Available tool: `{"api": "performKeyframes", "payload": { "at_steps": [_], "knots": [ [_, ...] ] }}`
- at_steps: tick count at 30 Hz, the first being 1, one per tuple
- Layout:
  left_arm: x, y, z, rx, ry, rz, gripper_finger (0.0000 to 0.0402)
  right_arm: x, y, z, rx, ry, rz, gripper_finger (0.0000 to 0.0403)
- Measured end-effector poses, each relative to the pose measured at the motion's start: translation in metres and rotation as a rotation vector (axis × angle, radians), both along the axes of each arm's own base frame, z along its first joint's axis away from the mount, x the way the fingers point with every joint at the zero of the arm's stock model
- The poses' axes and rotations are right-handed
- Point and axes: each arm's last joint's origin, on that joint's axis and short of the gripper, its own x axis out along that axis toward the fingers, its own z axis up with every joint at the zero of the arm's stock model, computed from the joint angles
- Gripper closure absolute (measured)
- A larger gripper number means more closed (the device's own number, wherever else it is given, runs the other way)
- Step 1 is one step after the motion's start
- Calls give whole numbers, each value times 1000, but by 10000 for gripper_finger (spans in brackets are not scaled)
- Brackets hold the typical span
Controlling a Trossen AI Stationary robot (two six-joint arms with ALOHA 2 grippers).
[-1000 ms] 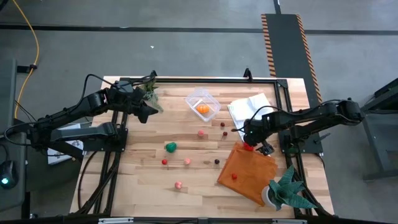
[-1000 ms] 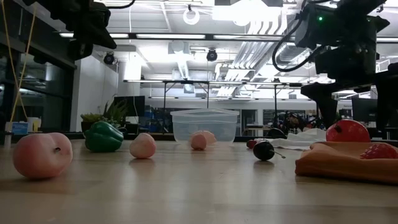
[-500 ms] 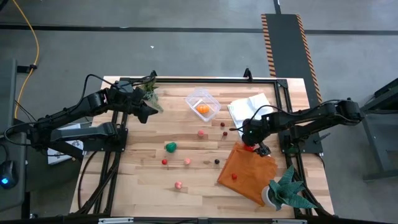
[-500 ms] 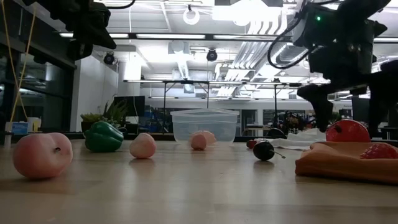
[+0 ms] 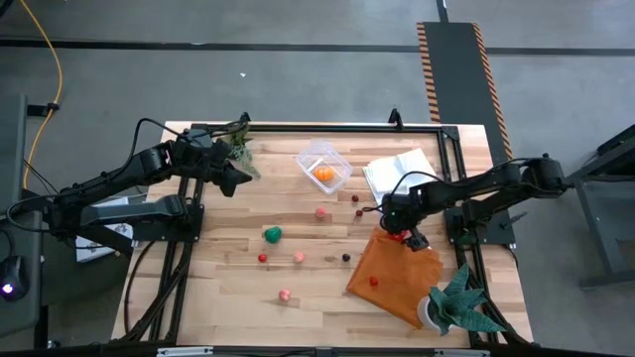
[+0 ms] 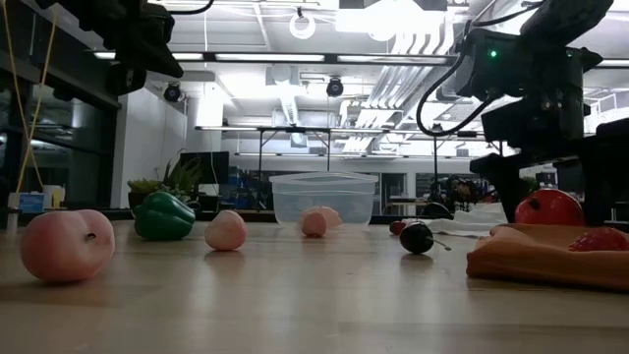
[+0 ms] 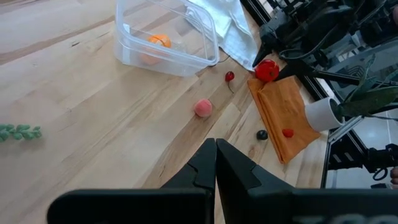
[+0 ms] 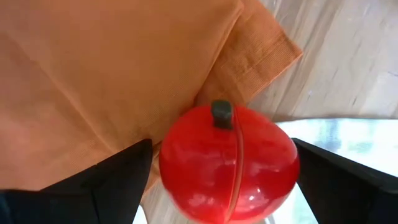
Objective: Pick and placing Produce into tupperware
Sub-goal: Put the red apple into the transparent bin
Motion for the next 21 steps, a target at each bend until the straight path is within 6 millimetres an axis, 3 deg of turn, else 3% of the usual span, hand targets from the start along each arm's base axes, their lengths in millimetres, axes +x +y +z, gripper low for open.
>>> {"api": "performKeyframes", "payload": {
  "at_steps": [15,21],
  "knots": [
    [0,0,0,-4,-3,-7,401,1,0,-2,9,6,-27,42],
    [0,0,0,-5,-3,-7,401,1,0,-2,13,12,-40,67]
  ]
}}
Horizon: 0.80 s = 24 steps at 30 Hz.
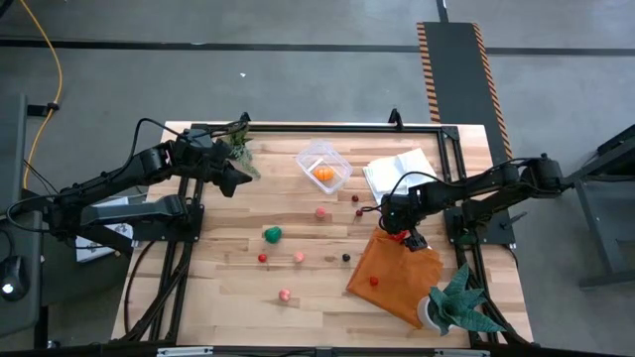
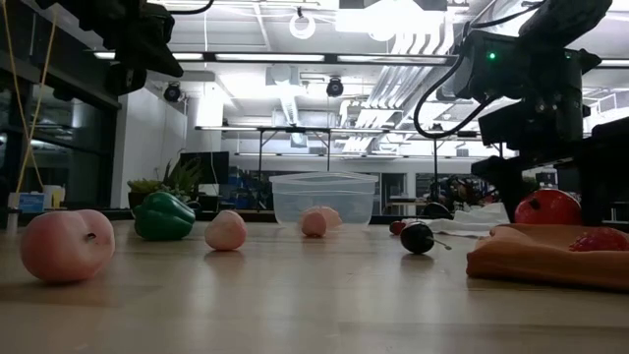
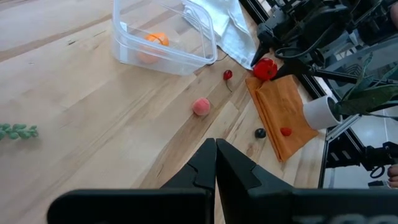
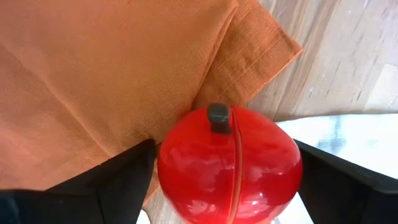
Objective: Pick and placing Produce into tupperware
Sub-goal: Put the red apple into the transparent bin
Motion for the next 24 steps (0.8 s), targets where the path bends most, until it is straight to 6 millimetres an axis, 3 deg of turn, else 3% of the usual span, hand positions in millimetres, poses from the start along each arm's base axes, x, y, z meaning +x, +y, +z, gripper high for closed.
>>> {"api": "performKeyframes", "payload": {
  "at_steps": [7,24],
  "knots": [
    [0,0,0,0,0,0,401,0,0,0,2,3,0,88],
    [0,0,0,0,0,0,401,3,0,7,1,3,0,89]
  ]
}}
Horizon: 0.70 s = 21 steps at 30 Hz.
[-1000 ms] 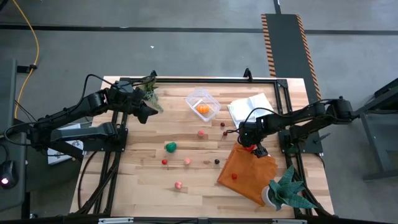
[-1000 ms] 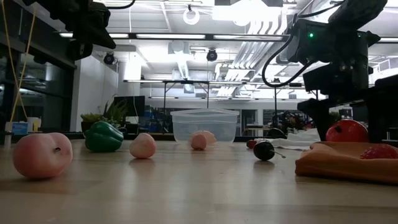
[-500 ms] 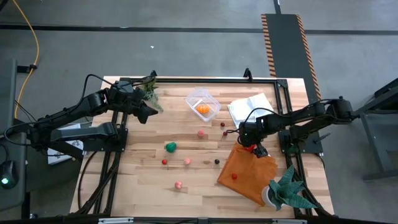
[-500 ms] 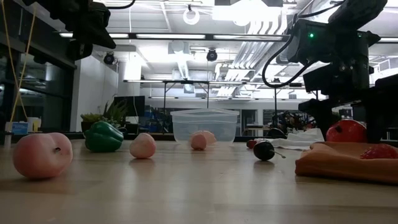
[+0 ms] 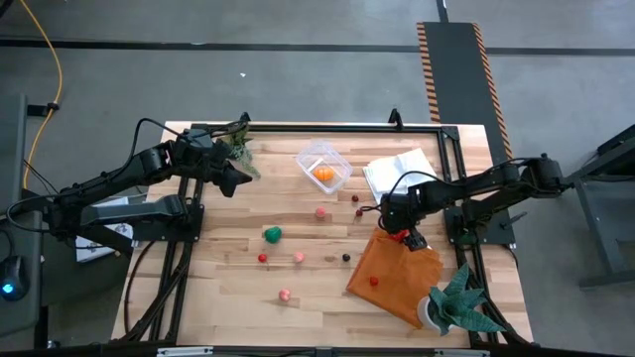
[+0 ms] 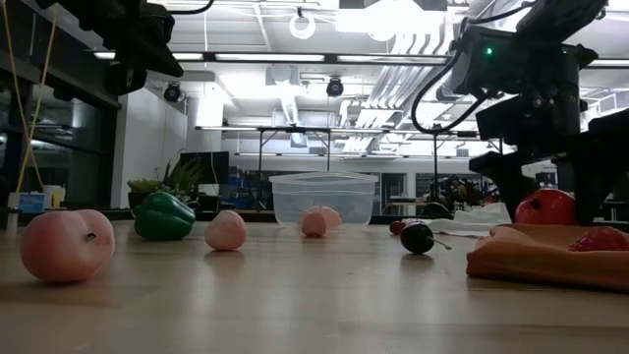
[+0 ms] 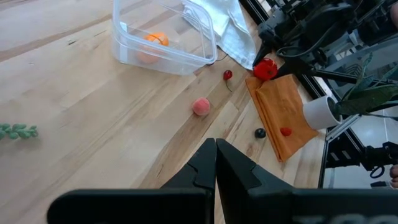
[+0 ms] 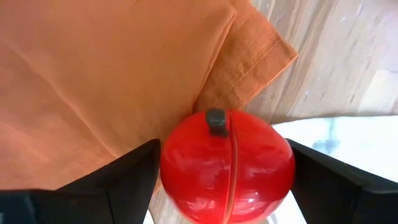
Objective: Pick and placing Produce into tupperware
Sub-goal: Put the red apple into the transparent bin
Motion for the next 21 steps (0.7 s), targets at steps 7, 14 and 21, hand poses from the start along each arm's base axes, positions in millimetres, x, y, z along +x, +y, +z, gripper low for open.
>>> {"api": "performKeyframes", "payload": {
  "at_steps": [7,14,21],
  "knots": [
    [0,0,0,0,0,0,401,-1,0,0,-2,16,0,89],
    [0,0,0,0,0,0,401,-2,0,0,-6,21,-1,89],
    [0,0,0,0,0,1,401,-2,0,0,-9,20,-2,99]
  ]
}}
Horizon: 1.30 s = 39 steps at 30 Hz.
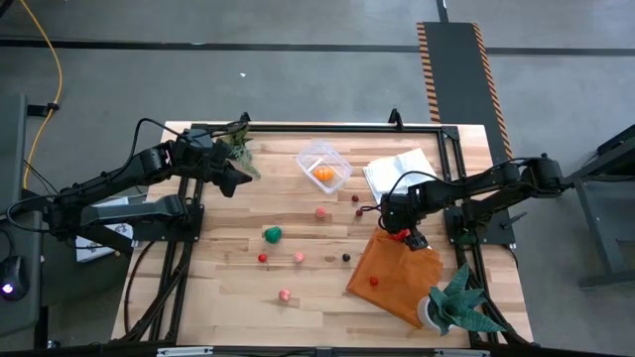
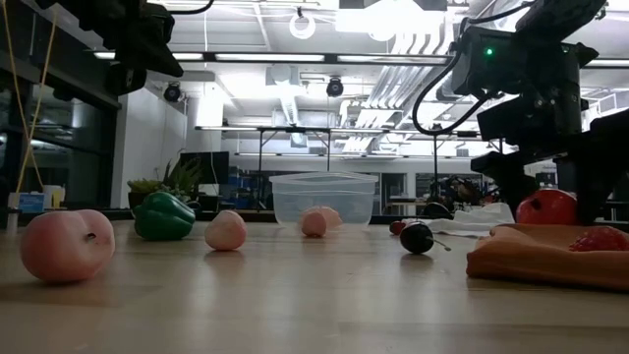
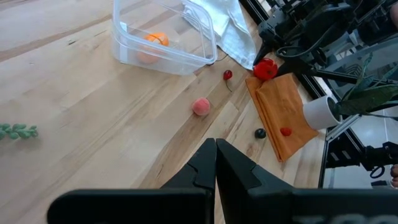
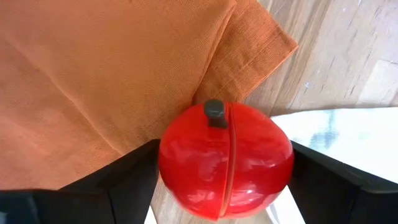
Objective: Pick and placing Produce into tupperware
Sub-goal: Put the red apple into the transparent bin
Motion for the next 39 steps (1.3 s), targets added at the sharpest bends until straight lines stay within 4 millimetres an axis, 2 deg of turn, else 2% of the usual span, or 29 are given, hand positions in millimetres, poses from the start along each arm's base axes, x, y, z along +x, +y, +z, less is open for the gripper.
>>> {"api": "performKeyframes", "payload": {
  "at_steps": [8,23,39],
  "knots": [
    [0,0,0,0,0,0,401,0,0,0,0,-2,0,135],
    [0,0,0,0,0,0,401,0,0,1,0,-1,0,134],
    [0,0,0,0,0,1,401,22,-4,33,-100,-88,-16,134]
  ]
}}
